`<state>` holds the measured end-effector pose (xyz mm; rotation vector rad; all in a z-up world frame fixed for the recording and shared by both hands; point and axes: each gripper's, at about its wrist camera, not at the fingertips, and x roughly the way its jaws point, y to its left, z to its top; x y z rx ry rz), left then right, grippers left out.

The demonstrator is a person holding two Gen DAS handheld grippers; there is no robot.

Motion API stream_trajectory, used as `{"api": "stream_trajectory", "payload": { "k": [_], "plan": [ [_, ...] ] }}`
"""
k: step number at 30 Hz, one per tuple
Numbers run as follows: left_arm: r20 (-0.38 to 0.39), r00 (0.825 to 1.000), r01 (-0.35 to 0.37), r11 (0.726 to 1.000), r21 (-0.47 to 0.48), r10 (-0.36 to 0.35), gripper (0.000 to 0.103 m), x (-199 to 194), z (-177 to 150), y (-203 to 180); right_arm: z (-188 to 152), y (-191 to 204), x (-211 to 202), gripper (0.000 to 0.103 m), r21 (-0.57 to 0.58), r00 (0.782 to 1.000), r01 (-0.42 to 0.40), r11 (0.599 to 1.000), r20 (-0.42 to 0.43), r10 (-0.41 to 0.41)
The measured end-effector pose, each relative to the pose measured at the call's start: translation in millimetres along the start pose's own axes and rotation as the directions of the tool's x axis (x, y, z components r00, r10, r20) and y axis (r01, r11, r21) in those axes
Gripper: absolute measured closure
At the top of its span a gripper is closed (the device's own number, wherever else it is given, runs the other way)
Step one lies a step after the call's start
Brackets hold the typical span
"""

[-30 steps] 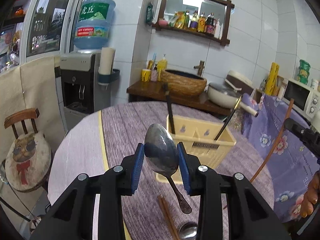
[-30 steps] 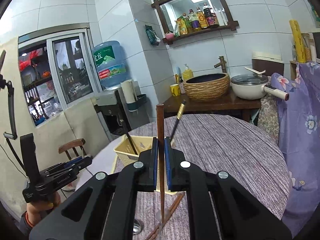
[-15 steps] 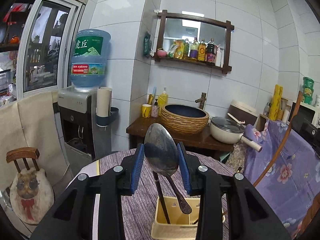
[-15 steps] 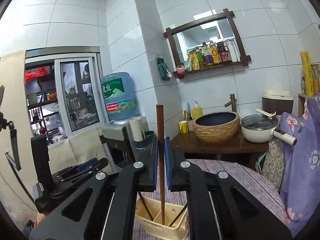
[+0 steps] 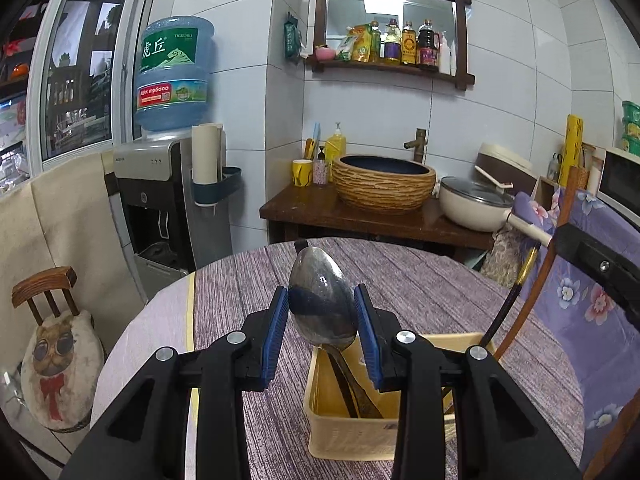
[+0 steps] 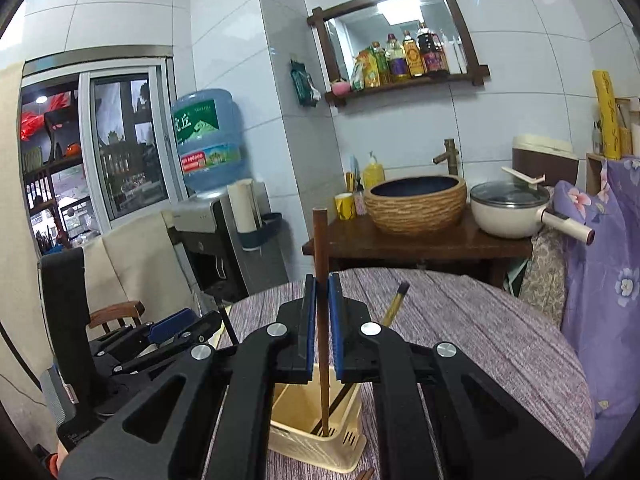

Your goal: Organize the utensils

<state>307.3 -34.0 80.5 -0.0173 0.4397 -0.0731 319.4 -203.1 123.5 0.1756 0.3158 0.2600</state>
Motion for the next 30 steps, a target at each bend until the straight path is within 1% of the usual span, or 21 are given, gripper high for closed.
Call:
{"api": "stream_trajectory", "payload": {
  "k": [5,10,15,18,22,23,24,26,27,28,29,30],
  "plan": [
    [-0.009,1.000,-0.012,0.999,0.040,0.012,0.069,2.7,-11.8,-4.8,-11.8,-3.8,6.2,0.095,0.015,1.000,0.004,1.000,-0.022,-0.003],
    [-0.036,0.999,-0.011,0.998,0.054,0.013,0.069,8.9,-19.9,-6.9,-14.6,-8.2,6.1,0.095,0.021,1.000,0.015,1.000,-0.017,-0.015],
    [-0.033,0.999,-0.016,0.996,0.087,0.019,0.069,9.2,-23.9,-13.5,-14.9,-10.1,5.4,0.095,0.028,1.000,0.021,0.999,-0.015,-0.020],
    [-0.036,0.999,-0.013,0.996,0.092,0.017,0.069,8.8,-25.5,-14.8,-15.2,-9.2,4.5,0.095,0.021,1.000,0.021,1.000,-0.012,-0.021],
    [-0.020,1.000,-0.005,0.995,0.096,0.007,0.067,1.6,-26.7,-15.5,-15.9,-9.6,3.3,0.095,0.021,1.000,0.013,1.000,-0.004,-0.013],
    [-0.017,1.000,-0.004,0.995,0.099,0.006,0.066,-0.4,-26.8,-15.7,-16.5,-9.8,2.9,0.095,0.018,1.000,0.014,1.000,-0.004,-0.014],
    [-0.011,1.000,-0.003,0.995,0.098,0.004,0.062,-3.2,-26.8,-15.5,-17.1,-10.2,2.0,0.095,0.019,1.000,0.016,1.000,-0.002,-0.016],
    [0.002,1.000,0.001,0.996,0.087,-0.002,0.052,-10.2,-27.7,-13.4,-17.9,-11.2,-1.6,0.095,0.021,1.000,0.018,1.000,0.004,-0.018],
    [0.012,1.000,0.002,0.997,0.080,-0.003,0.049,-15.2,-28.7,-11.5,-18.3,-11.5,-3.3,0.095,0.020,1.000,0.017,1.000,0.004,-0.017],
    [0.021,1.000,-0.001,0.997,0.074,-0.001,0.043,-19.8,-30.2,-9.8,-19.3,-11.4,-5.9,0.095,0.019,1.000,0.014,1.000,0.004,-0.014],
    [0.027,1.000,-0.004,0.998,0.069,0.002,0.037,-24.3,-32.3,-8.4,-20.5,-11.1,-8.7,0.090,0.015,1.000,0.013,1.000,0.003,-0.013],
    [0.031,1.000,-0.007,0.998,0.061,0.005,0.034,-29.7,-35.3,-5.6,-22.2,-10.1,-11.9,0.077,0.009,1.000,0.012,1.000,0.002,-0.012]
  ]
}}
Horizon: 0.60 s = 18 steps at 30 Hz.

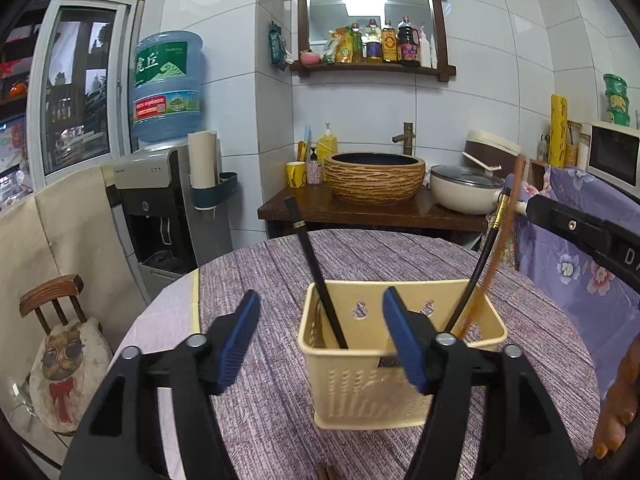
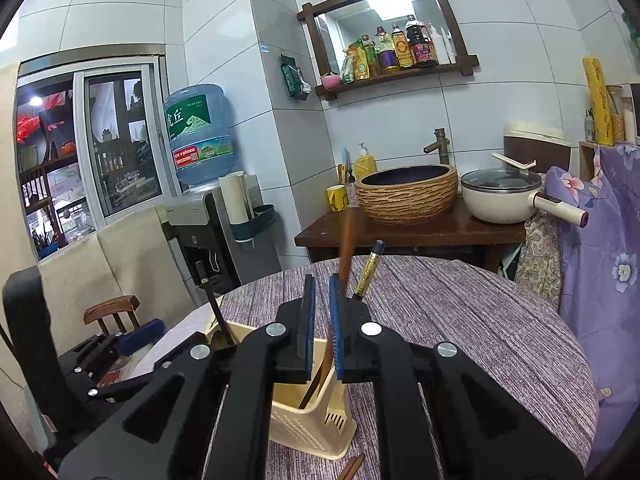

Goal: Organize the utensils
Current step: 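Open both tools to release the spoon and chopstick, then withdraw toward the table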

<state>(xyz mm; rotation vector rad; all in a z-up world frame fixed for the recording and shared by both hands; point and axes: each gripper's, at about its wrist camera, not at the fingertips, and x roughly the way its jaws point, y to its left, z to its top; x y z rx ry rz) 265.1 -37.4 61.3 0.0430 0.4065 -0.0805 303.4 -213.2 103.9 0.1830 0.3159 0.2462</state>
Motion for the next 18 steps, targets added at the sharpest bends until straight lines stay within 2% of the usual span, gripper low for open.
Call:
{"api": "stream_trajectory", "payload": {
  "k": [2,5,8,12,18],
  "plan": [
    [-0.003,1.000,0.005,1.000,-0.019,-0.005,0.027,-7.7,-5.5,5.2,-4.9,1.5,-8.8,0.055,-0.004,1.000,-0.005,1.000,0.010,0.005],
    [-0.017,1.000,0.001,0.998,-0.057,-0.002,0.018,-19.2,-16.0,15.0,-12.7,3.2,-23.2,0.053,-0.020,1.000,0.005,1.000,0.025,-0.004],
    [-0.042,0.999,-0.015,0.996,-0.090,0.011,0.015,-28.3,-29.7,25.6,-24.1,1.2,-34.2,0.049,-0.027,1.000,0.014,1.000,-0.001,-0.014],
    [-0.110,0.994,-0.029,0.991,-0.130,0.014,0.015,-33.0,-55.6,36.9,-46.4,-7.7,-37.5,0.049,-0.020,0.996,0.027,0.999,-0.088,-0.029],
    [-0.214,0.977,-0.032,0.984,-0.176,-0.006,0.017,-32.1,-91.4,43.7,-90.4,-18.2,-27.3,0.049,0.012,0.967,0.037,0.999,-0.253,-0.033]
  ]
}}
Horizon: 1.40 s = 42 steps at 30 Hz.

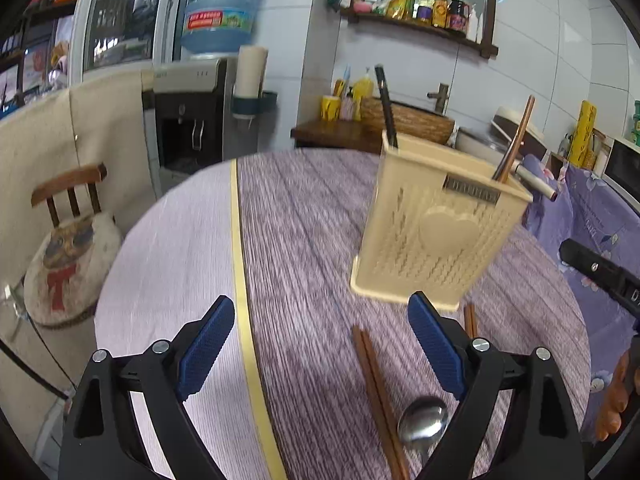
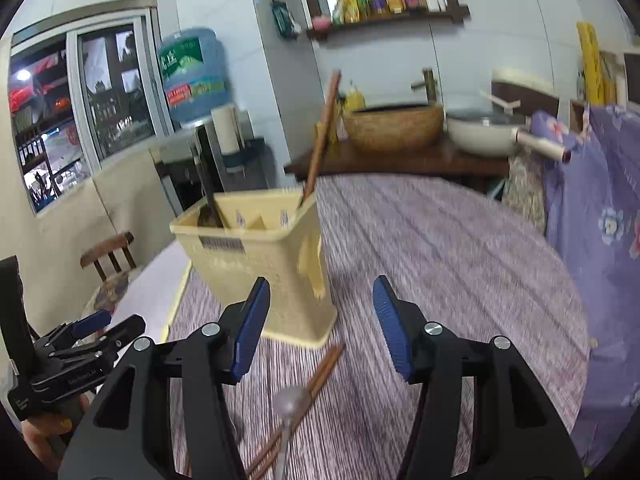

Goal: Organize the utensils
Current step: 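Open both tools to release the spoon and chopstick, then withdraw toward the table, then close each tool on one brown wooden chopstick lying beside the holder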

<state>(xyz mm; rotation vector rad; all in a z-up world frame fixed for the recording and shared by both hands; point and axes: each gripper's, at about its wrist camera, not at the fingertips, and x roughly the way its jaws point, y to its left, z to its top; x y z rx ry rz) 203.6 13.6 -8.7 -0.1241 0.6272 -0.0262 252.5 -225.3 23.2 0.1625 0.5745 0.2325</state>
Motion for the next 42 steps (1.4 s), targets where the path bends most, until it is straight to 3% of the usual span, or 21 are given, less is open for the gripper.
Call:
{"api": "stream_trajectory", "payload": {
  "k": [7,11,17,28,33,40,42],
  "plan": [
    [-0.072,0.997,0.023,1.000,0.009,-0.023,0.023,3.0,-28.4,-3.0,-44.4,2.0,17.4,0.049,0.000,0.992,0.004,1.000,-0.125,-0.004],
    [-0.106,0.994,0.025,1.000,0.014,-0.023,0.032,8.6,-40.1,-4.3,-61.4,2.2,23.8,0.049,0.004,0.985,0.007,1.000,-0.174,-0.006],
    [-0.153,0.988,0.014,1.000,0.020,-0.011,0.041,20.3,-48.9,-1.8,-71.2,1.4,29.6,0.049,-0.008,0.977,0.045,0.999,-0.207,-0.045],
    [-0.178,0.984,-0.009,0.993,0.118,0.030,0.045,44.1,-39.8,-17.7,-59.3,-2.2,68.0,0.049,-0.014,0.955,0.125,0.992,-0.268,-0.124],
    [-0.212,0.977,-0.005,0.989,0.147,0.036,0.052,55.9,-37.9,-21.8,-53.8,-2.9,87.8,0.062,-0.004,0.944,0.127,0.992,-0.308,-0.122],
    [-0.241,0.970,-0.005,0.990,0.142,0.040,0.052,61.6,-37.3,-19.0,-48.5,-4.7,97.1,0.066,0.027,0.940,0.108,0.994,-0.328,-0.093],
    [-0.244,0.969,0.000,0.989,0.149,0.037,0.052,61.6,-37.3,-18.0,-47.9,-8.6,96.9,0.071,0.030,0.939,0.105,0.994,-0.333,-0.090]
  ]
}}
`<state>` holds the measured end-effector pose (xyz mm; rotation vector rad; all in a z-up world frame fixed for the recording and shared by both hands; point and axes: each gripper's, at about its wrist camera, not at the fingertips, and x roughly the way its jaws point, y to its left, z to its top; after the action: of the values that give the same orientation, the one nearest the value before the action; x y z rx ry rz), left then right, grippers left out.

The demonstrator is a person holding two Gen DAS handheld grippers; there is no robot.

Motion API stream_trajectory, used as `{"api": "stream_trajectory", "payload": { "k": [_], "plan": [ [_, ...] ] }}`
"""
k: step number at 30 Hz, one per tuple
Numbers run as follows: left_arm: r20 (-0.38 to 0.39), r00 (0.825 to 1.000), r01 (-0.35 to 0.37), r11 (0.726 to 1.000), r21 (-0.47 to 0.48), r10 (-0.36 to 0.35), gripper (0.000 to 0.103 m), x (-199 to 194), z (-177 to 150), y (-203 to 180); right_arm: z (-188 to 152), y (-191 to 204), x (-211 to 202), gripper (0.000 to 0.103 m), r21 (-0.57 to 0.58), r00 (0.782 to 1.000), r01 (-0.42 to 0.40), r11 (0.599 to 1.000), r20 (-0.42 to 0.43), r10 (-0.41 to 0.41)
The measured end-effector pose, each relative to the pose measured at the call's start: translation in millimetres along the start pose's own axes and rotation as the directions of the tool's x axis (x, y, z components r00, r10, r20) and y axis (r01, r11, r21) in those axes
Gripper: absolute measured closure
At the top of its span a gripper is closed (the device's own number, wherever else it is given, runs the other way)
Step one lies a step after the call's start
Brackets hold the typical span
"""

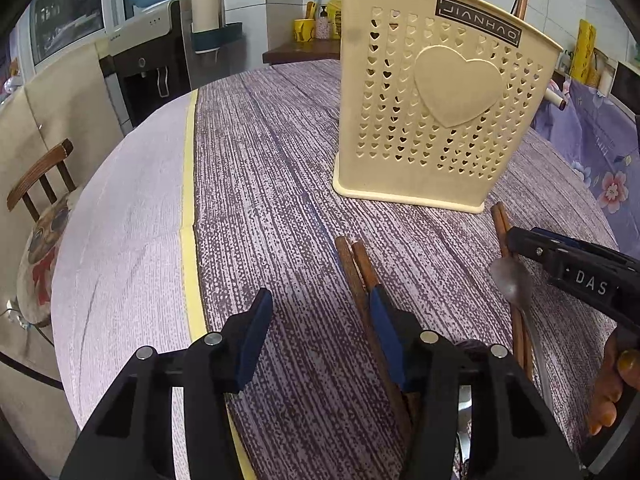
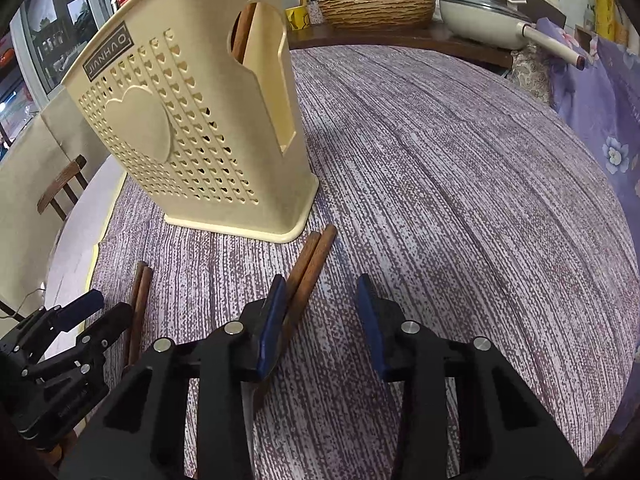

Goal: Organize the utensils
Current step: 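Close each tool on one brown wooden chopstick lying beside the holder, then lift both wooden chopsticks upright and lower them into the cream holder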

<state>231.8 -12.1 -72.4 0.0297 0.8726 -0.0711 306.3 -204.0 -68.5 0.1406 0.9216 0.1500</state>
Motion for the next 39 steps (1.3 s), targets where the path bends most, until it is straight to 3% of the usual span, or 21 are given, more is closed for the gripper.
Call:
{"api": "stream_trajectory", "payload": {
  "k": [10,16,22,29,39],
  "plan": [
    [-0.022,1.000,0.007,0.999,-0.047,-0.008,0.052,2.4,2.6,11.7,4.9,-16.6,0.6,0.075,0.093,0.999,-0.036,0.995,-0.010,0.037],
    [-0.029,1.000,0.004,0.999,-0.036,-0.005,0.054,6.3,6.6,2.0,5.6,-3.0,2.2,0.076,0.077,1.000,-0.005,0.997,-0.018,0.006],
    [-0.026,0.998,-0.050,0.999,-0.005,0.050,0.068,10.8,10.7,-6.7,7.8,9.0,6.7,0.090,0.046,0.998,0.064,0.997,0.002,-0.064],
    [-0.020,0.997,-0.069,0.998,0.008,0.070,0.090,14.0,15.3,-12.1,15.8,-1.5,13.2,0.093,0.087,0.999,0.039,0.995,0.016,-0.040],
    [-0.023,0.999,-0.046,0.998,-0.037,0.045,0.092,16.7,20.2,-5.6,20.3,-22.0,15.8,0.094,0.219,0.998,-0.055,0.974,0.040,0.047]
  ]
}}
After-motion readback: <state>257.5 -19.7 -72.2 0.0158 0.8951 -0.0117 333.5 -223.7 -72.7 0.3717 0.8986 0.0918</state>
